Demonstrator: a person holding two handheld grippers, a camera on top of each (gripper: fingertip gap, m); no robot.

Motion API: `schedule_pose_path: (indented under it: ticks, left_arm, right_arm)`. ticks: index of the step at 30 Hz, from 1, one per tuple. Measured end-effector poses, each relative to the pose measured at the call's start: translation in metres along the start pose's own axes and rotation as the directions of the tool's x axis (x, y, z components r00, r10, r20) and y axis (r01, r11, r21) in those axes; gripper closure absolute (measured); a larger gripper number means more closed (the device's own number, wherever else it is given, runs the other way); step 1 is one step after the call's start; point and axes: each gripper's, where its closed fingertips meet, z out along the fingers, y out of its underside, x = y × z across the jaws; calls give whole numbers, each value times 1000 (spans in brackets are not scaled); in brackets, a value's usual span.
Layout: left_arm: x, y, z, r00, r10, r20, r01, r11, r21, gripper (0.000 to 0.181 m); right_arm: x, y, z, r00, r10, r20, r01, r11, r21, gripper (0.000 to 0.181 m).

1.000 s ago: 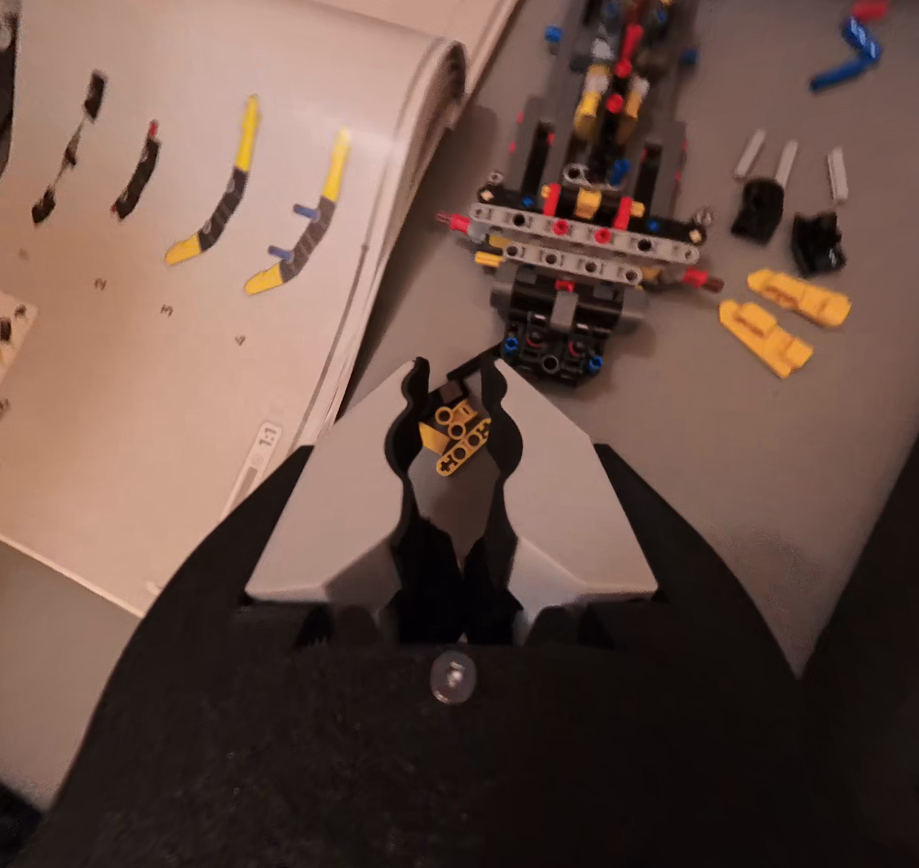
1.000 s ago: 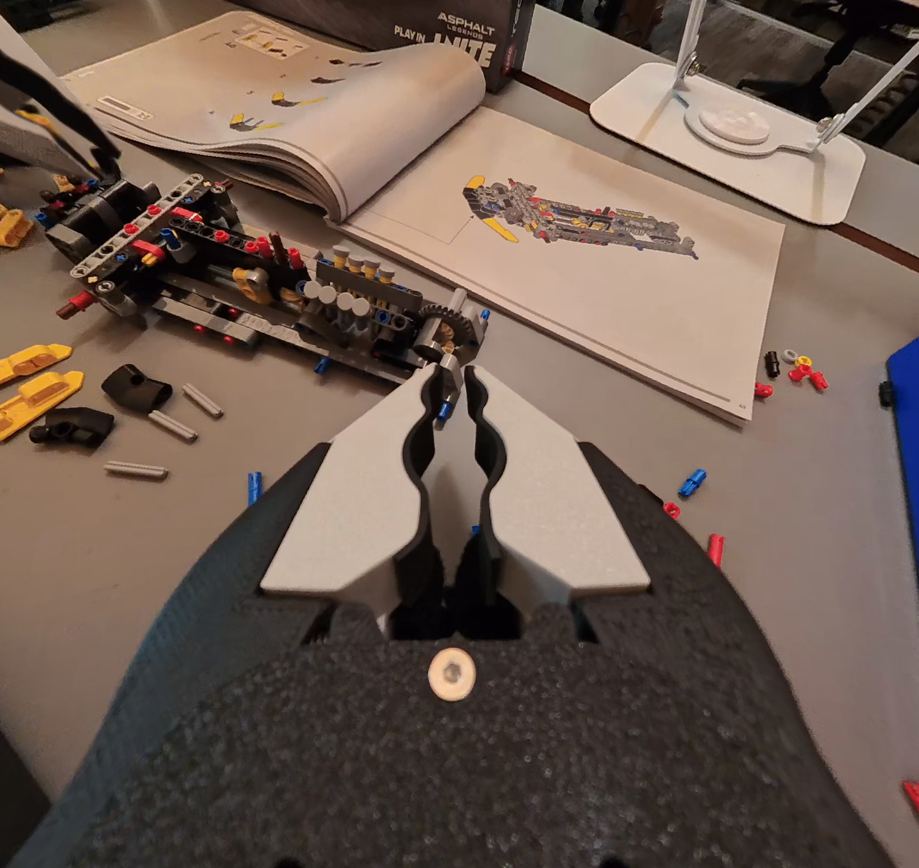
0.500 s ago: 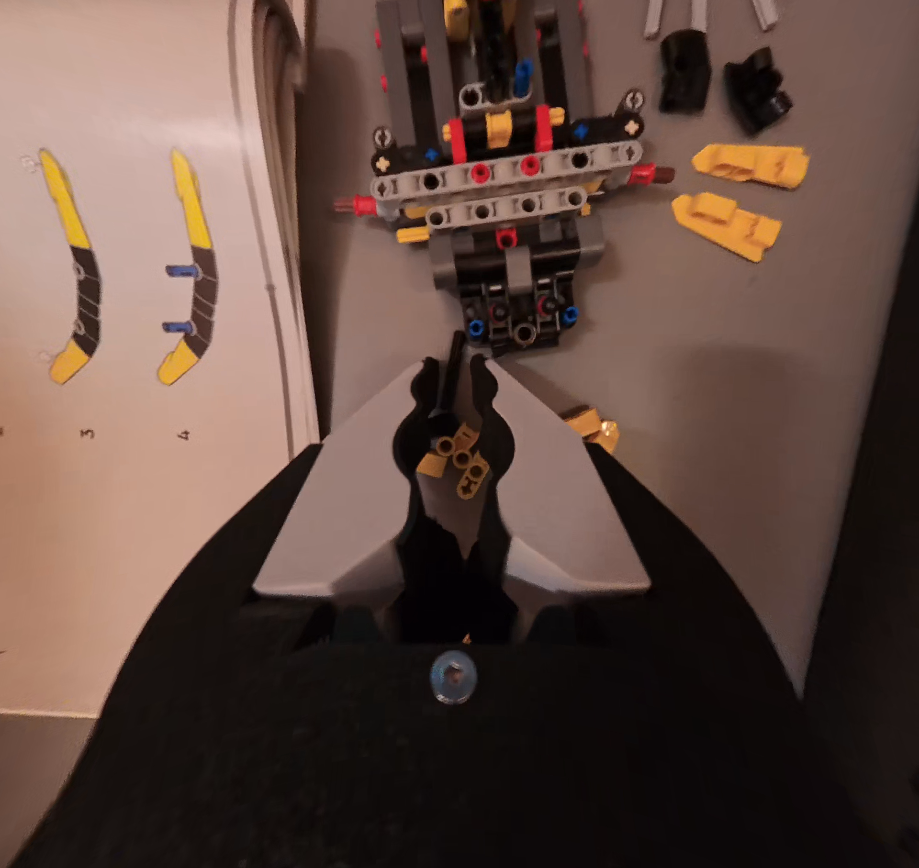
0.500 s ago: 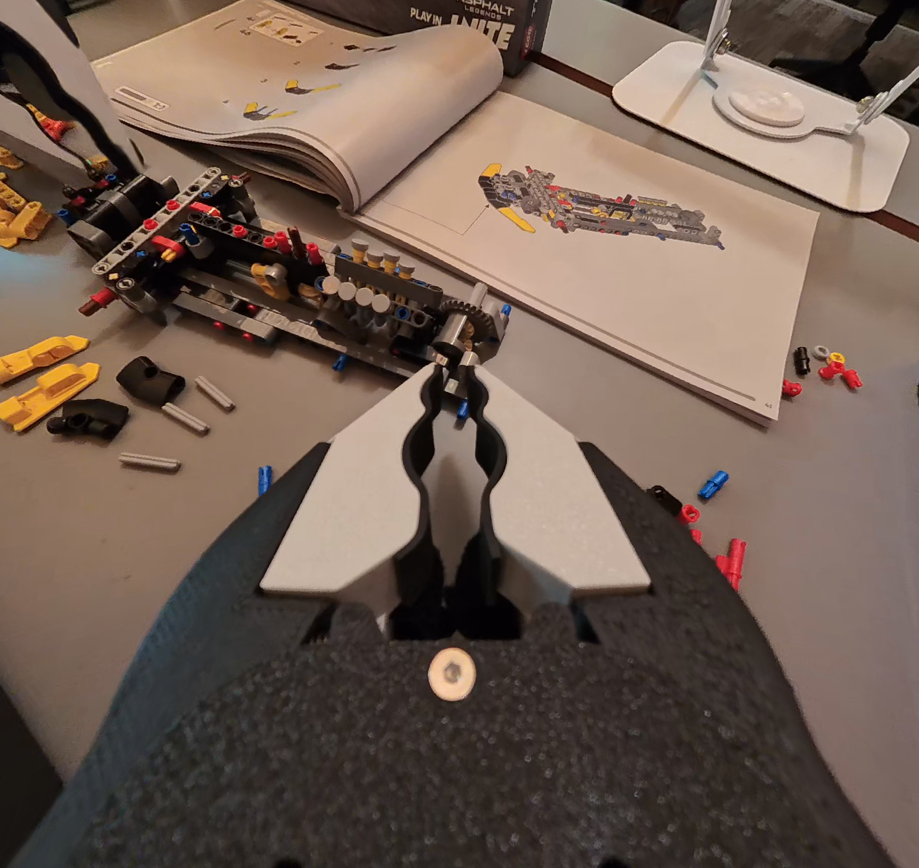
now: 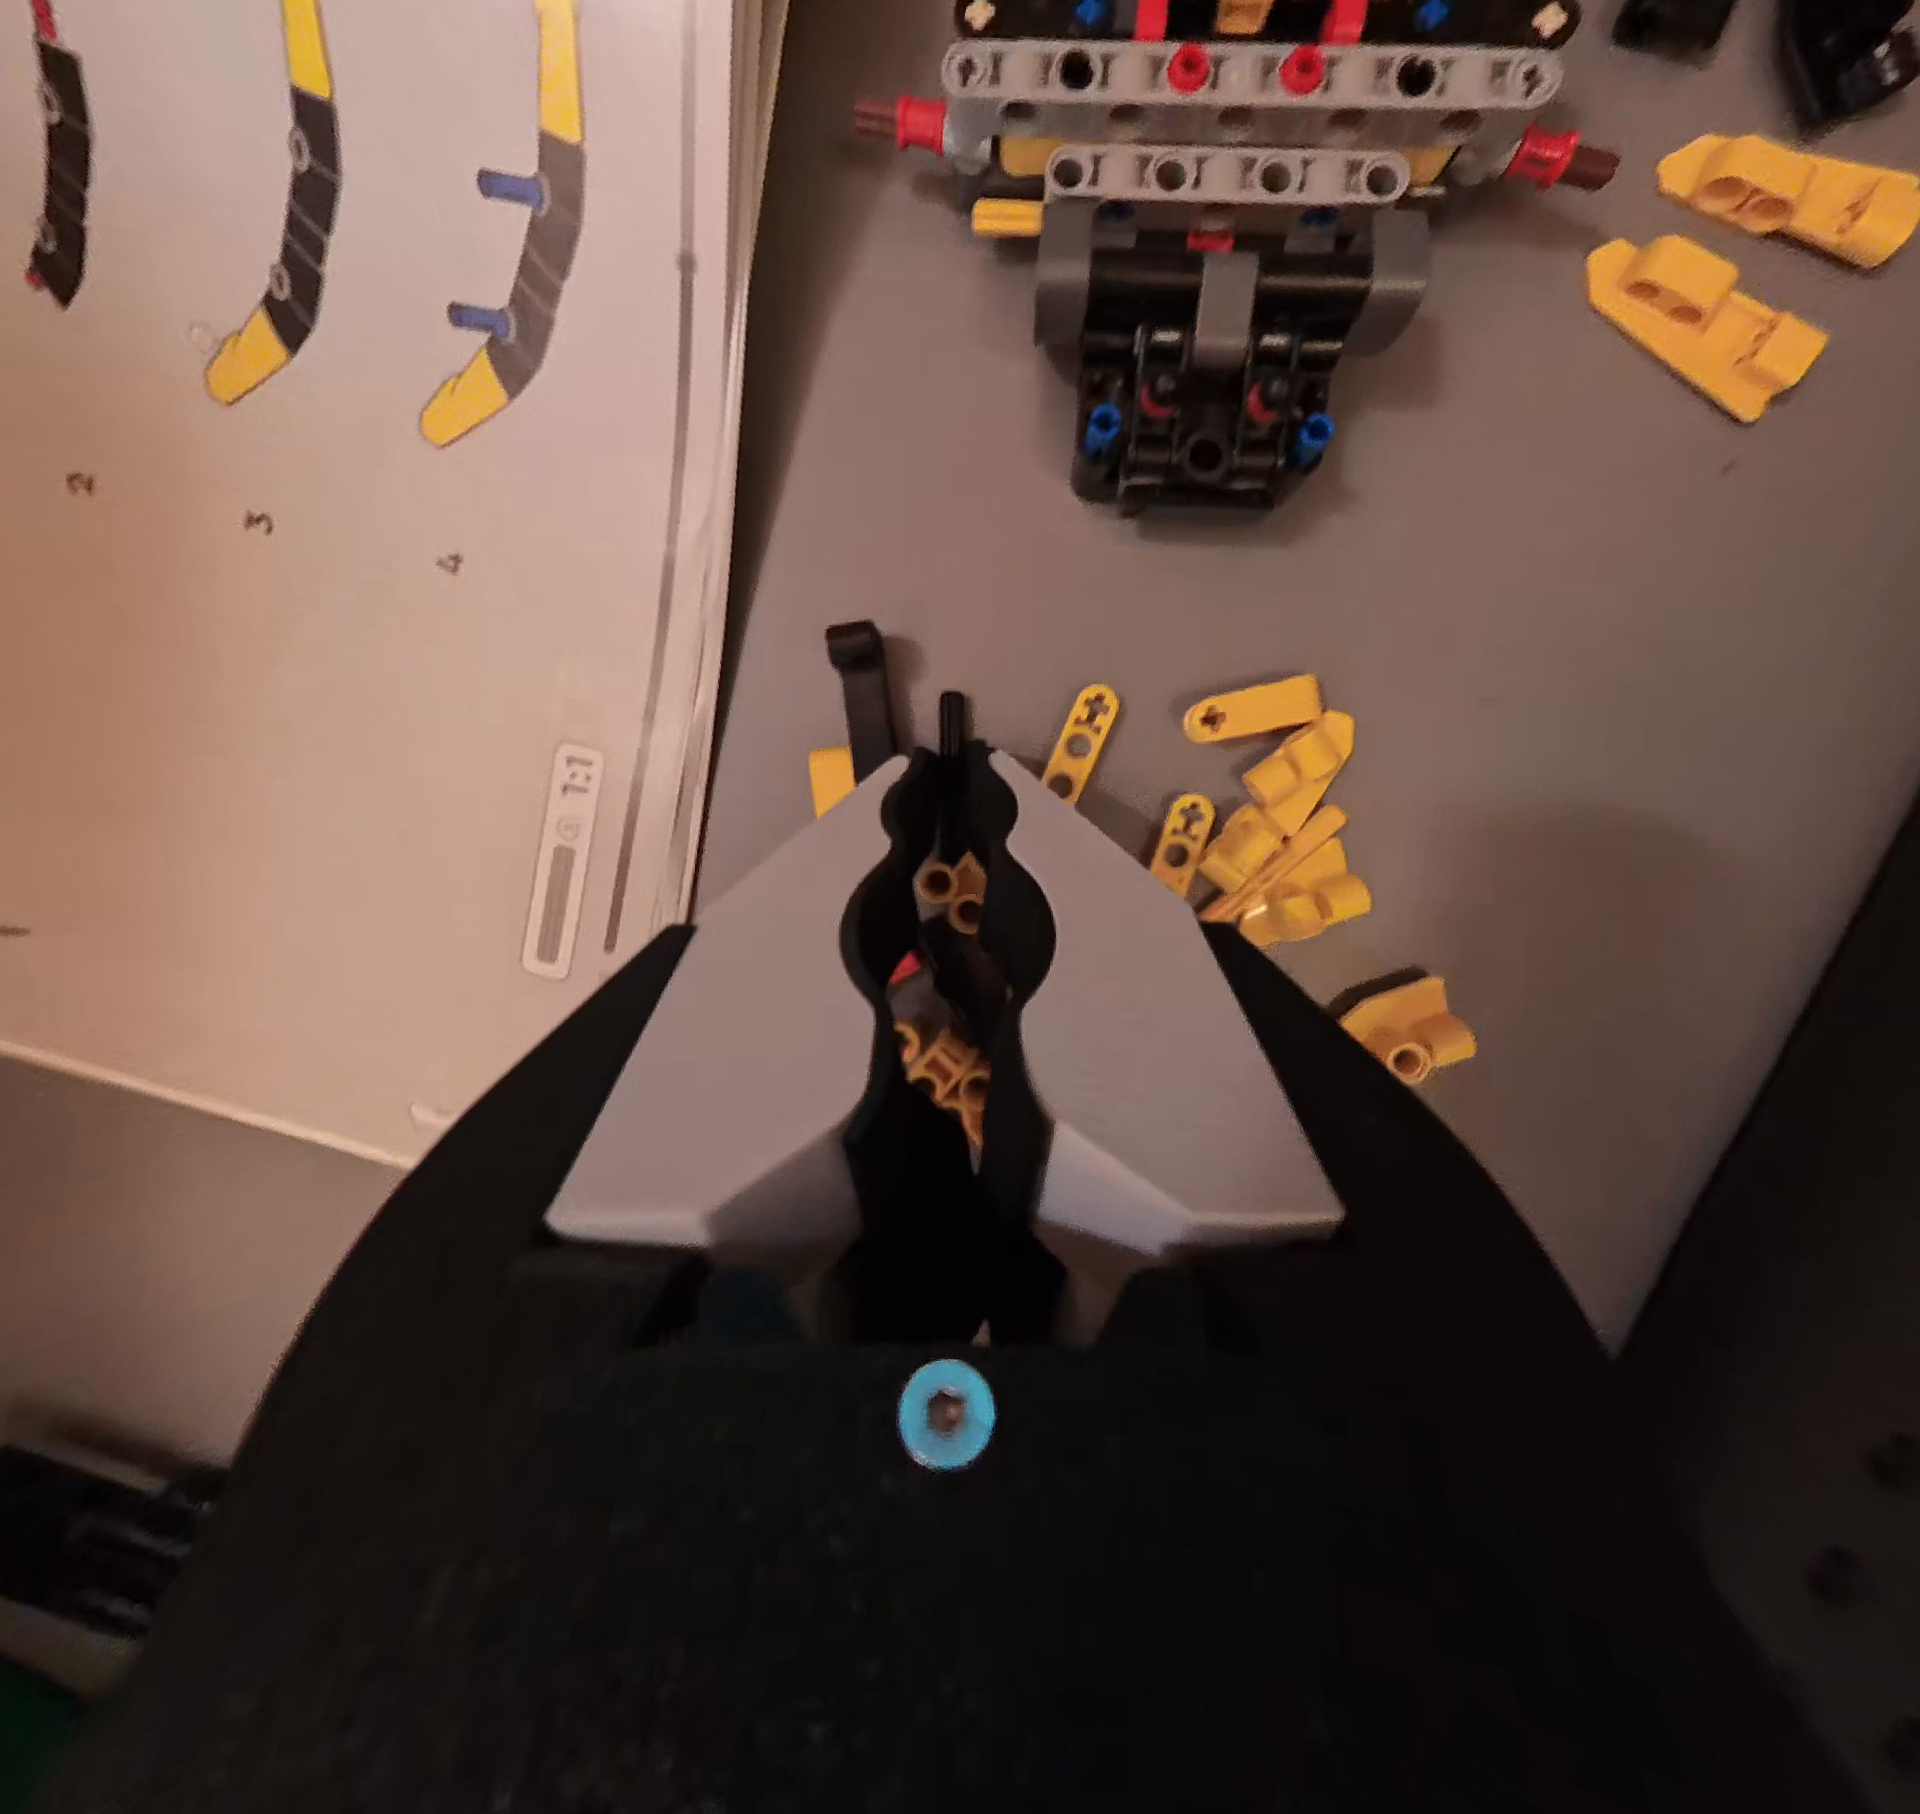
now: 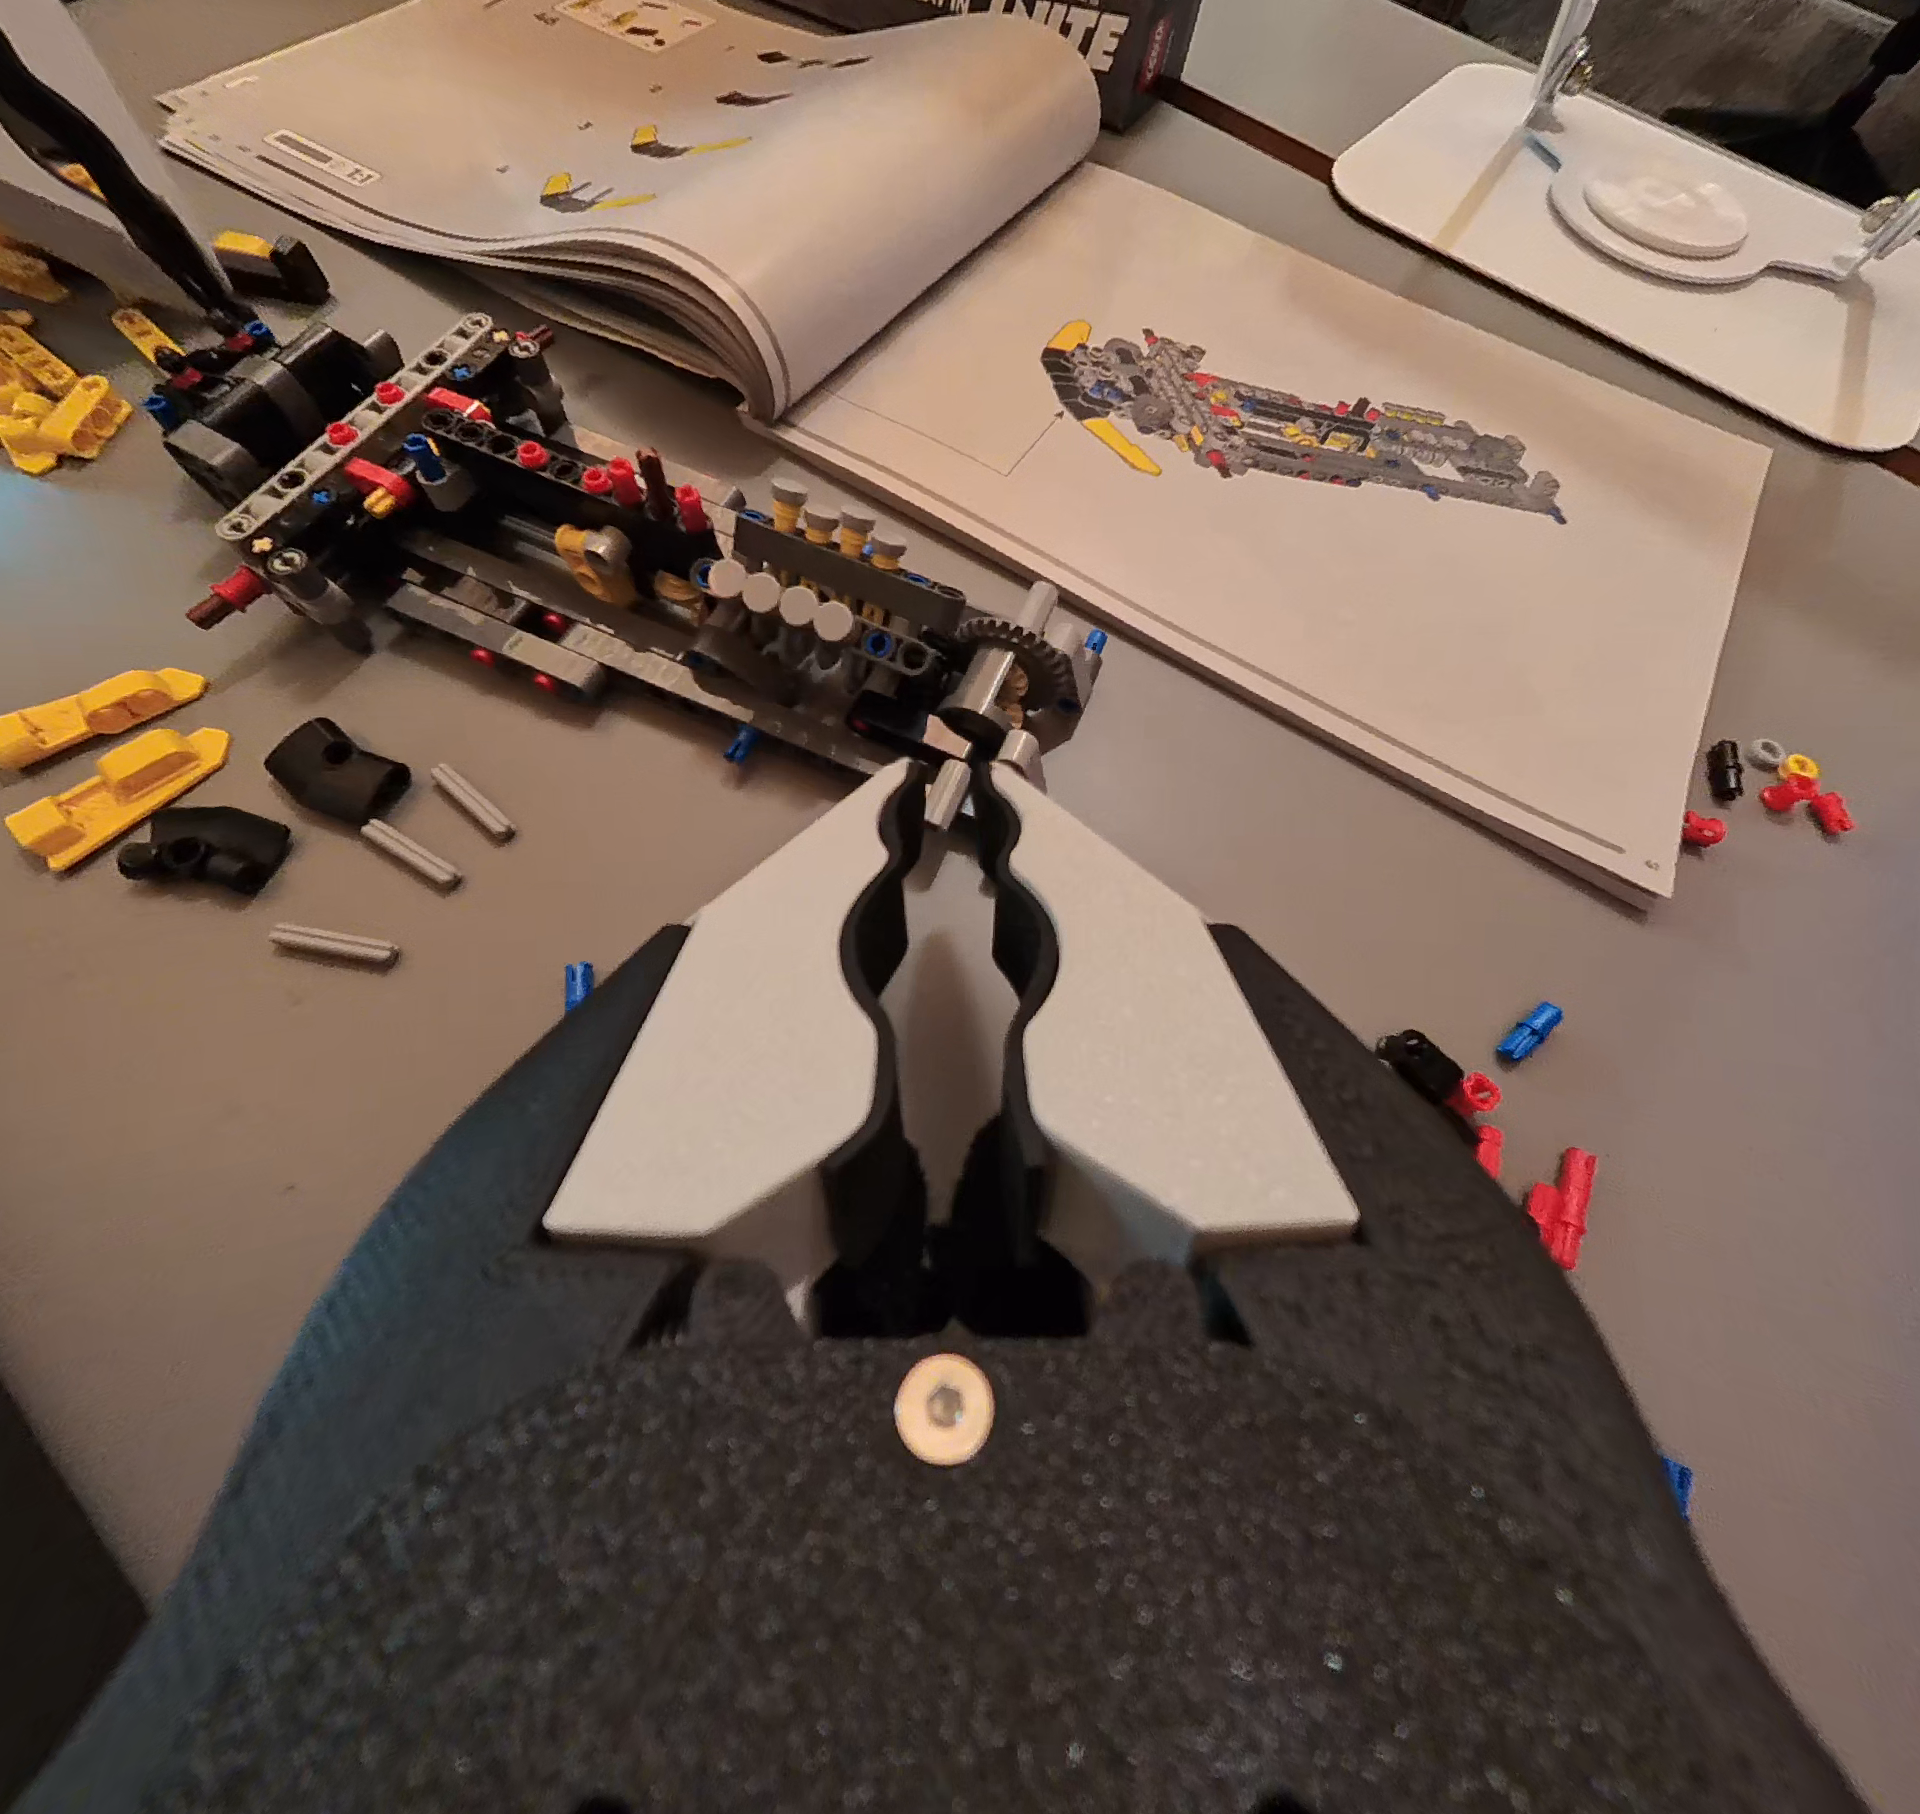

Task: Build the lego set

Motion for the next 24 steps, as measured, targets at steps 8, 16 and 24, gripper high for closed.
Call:
schedule_pose_path:
  ticks: [8,16,24]
  left_arm:
    - [-9,25,-25,990,-95,102,95,995,10,158]
    - [-8,51,-85,874,-458,163,380,853,357,157]
    - [47,81,-99,864,-477,161,402,846,351,157]
  right_arm:
    - [-1,0,-1,1000,4,1,-4,1000,1,173]
    - [-2,-2,-1,1000,0,1,0,1000,9,173]
    - [0,-2,1,1000,13,2,-13,1000,11,173]
